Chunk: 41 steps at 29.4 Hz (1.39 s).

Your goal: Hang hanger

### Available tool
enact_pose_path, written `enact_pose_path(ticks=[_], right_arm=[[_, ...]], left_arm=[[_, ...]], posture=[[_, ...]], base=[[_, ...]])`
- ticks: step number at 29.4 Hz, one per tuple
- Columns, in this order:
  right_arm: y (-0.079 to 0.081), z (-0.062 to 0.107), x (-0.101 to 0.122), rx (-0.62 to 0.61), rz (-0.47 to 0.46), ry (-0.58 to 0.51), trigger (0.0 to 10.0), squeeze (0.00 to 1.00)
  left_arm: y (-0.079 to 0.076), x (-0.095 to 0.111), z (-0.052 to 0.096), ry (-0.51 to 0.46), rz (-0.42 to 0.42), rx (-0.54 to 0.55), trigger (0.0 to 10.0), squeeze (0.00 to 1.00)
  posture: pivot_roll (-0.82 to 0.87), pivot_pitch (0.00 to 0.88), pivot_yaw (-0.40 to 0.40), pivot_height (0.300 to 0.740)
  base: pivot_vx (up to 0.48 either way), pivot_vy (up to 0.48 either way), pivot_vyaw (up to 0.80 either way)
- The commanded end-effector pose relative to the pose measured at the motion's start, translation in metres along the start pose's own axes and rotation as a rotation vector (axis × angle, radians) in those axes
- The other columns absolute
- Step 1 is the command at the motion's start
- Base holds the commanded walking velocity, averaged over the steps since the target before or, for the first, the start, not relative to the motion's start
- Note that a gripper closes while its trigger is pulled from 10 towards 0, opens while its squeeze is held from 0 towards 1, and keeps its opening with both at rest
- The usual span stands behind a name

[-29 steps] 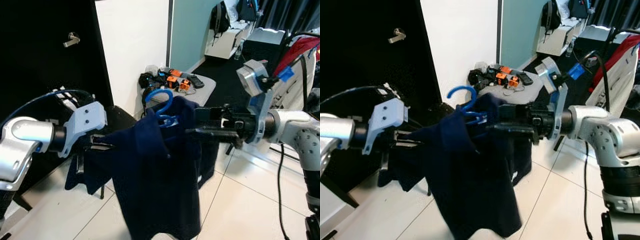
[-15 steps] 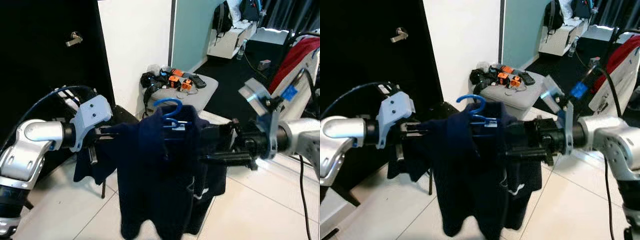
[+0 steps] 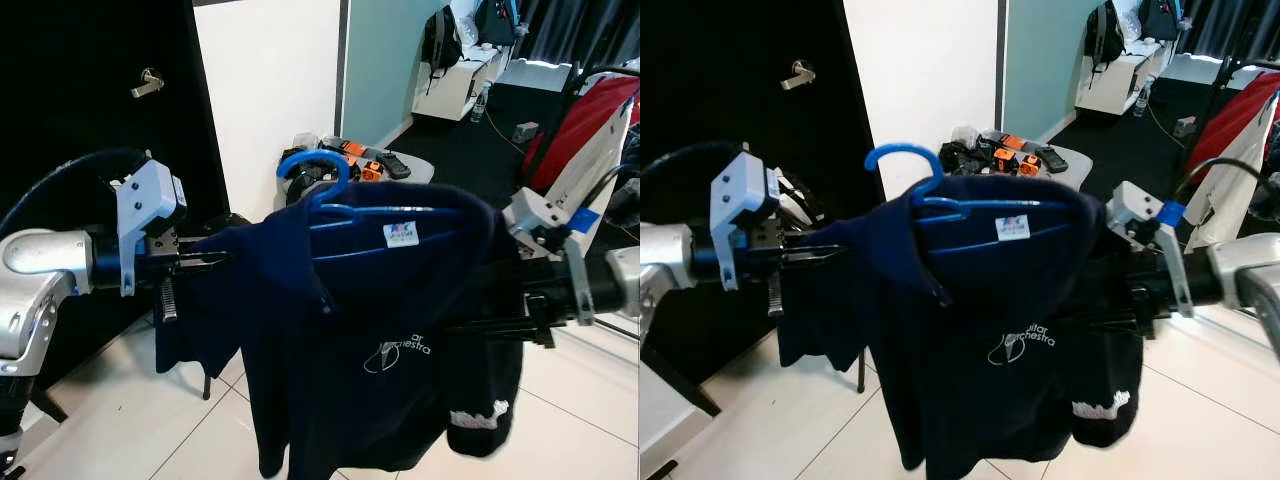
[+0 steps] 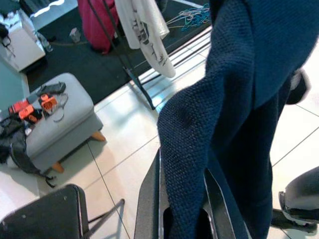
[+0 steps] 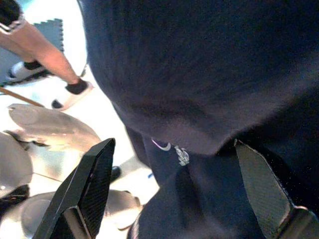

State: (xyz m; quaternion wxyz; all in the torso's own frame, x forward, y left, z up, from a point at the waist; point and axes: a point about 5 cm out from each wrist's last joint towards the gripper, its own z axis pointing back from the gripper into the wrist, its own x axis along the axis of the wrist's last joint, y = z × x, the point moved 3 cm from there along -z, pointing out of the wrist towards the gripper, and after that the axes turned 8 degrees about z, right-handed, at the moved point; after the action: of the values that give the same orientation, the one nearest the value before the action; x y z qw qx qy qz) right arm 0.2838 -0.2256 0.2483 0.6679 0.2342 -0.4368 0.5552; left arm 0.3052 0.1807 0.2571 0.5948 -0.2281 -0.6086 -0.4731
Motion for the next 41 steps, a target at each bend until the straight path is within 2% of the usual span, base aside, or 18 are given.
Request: enact_pose_path(ticks=[1, 5, 9, 10, 13, 16, 17, 20, 21, 23, 24, 27, 29, 35, 38, 39, 41], right_arm=[[-0.001, 0.007, 0.001, -0.023, 0.02, 0.007, 10.0, 0.95], [-0.006, 0.018, 0.009, -0.061, 0.033, -0.041, 10.0, 0.95], [-0.01, 0.042, 0.033, -0.106, 0.041, -0.234, 10.0, 0.95], [-0.01, 0.042, 0.033, -0.106, 0.041, -0.234, 10.0, 0.95], [-0.006, 0.058, 0.043, -0.099, 0.055, -0.334, 10.0, 0.93], [-0.008, 0.067, 0.045, -0.104, 0.065, -0.354, 10.0, 0.92], [-0.01, 0.07, 0.044, -0.104, 0.076, -0.344, 10.0, 0.85], [-0.011, 0.071, 0.044, -0.103, 0.083, -0.334, 10.0, 0.85], [-0.01, 0.069, 0.043, -0.061, 0.091, -0.318, 10.0, 0.52], [-0.009, 0.069, 0.043, -0.049, 0.092, -0.317, 10.0, 0.52], [-0.01, 0.065, 0.041, -0.023, 0.095, -0.291, 10.0, 0.0], [-0.012, 0.058, 0.04, 0.024, 0.102, -0.251, 10.0, 0.0], [-0.012, 0.058, 0.04, 0.024, 0.102, -0.251, 10.0, 0.0], [-0.009, 0.04, 0.041, 0.125, 0.119, -0.195, 10.0, 0.0], [0.002, 0.022, 0.035, 0.229, 0.105, -0.14, 10.0, 0.0], [0.002, 0.022, 0.035, 0.229, 0.105, -0.14, 9.4, 0.0], [0.006, 0.017, 0.031, 0.263, 0.098, -0.114, 9.0, 0.0]], left_arm=[[0.002, -0.003, 0.001, -0.002, 0.004, 0.028, 10.0, 0.0], [0.004, -0.01, -0.002, 0.014, 0.024, 0.067, 10.0, 0.0], [0.007, -0.018, 0.0, 0.052, 0.04, 0.105, 10.0, 0.0], [0.007, -0.018, 0.0, 0.052, 0.04, 0.105, 10.0, 0.0], [0.002, -0.018, 0.001, 0.05, 0.04, 0.071, 10.0, 0.0], [-0.005, -0.014, 0.0, 0.035, 0.036, 0.014, 10.0, 0.0], [-0.011, -0.008, -0.003, 0.011, 0.034, -0.031, 10.0, 0.0], [-0.015, -0.004, -0.005, -0.006, 0.033, -0.06, 10.0, 0.0], [-0.023, 0.004, -0.009, -0.032, 0.025, -0.127, 10.0, 0.0], [-0.025, 0.005, -0.01, -0.036, 0.023, -0.139, 10.0, 0.0], [-0.029, 0.008, -0.012, -0.037, 0.016, -0.177, 10.0, 0.0], [-0.036, 0.012, -0.016, -0.027, -0.001, -0.242, 10.0, 0.0], [-0.036, 0.012, -0.016, -0.027, -0.001, -0.242, 10.0, 0.0], [-0.045, 0.016, -0.025, -0.016, -0.035, -0.323, 10.0, 0.0], [-0.049, 0.021, -0.031, -0.027, -0.048, -0.349, 10.0, 0.0], [-0.049, 0.021, -0.031, -0.027, -0.048, -0.349, 10.0, 0.0], [-0.049, 0.022, -0.033, -0.032, -0.052, -0.354, 10.0, 0.0]], posture=[[-0.16, 0.0, 0.021, 0.74], [-0.16, 0.0, 0.022, 0.74], [-0.15, 0.0, 0.022, 0.74], [-0.15, 0.0, 0.022, 0.74], [-0.16, 0.0, 0.024, 0.74], [-0.16, 0.0, 0.025, 0.74], [-0.16, 0.0, 0.025, 0.74], [-0.16, 0.0, 0.025, 0.74], [-0.16, 0.0, 0.024, 0.74], [-0.16, 0.0, 0.024, 0.74], [-0.16, 0.0, 0.022, 0.74], [-0.16, 0.0, 0.021, 0.74], [-0.16, 0.0, 0.021, 0.74], [-0.16, 0.0, 0.015, 0.74], [-0.17, 0.0, 0.014, 0.74], [-0.17, 0.0, 0.014, 0.74], [-0.17, 0.0, 0.011, 0.74]], base=[[0.0, 0.0, 0.0], [0.0, 0.0, 0.0], [0.0, 0.0, 0.0], [0.0, 0.0, 0.0], [0.0, 0.0, 0.0], [0.0, 0.0, 0.0], [0.0, 0.0, 0.0], [0.0, 0.0, 0.0], [0.0, 0.0, 0.0], [0.0, 0.0, 0.0], [0.0, 0.0, 0.0], [0.0, 0.0, 0.0], [0.0, 0.0, 0.0], [0.0, 0.0, 0.0], [0.0, 0.0, 0.0], [0.0, 0.0, 0.0], [0.0, 0.0, 0.0]])
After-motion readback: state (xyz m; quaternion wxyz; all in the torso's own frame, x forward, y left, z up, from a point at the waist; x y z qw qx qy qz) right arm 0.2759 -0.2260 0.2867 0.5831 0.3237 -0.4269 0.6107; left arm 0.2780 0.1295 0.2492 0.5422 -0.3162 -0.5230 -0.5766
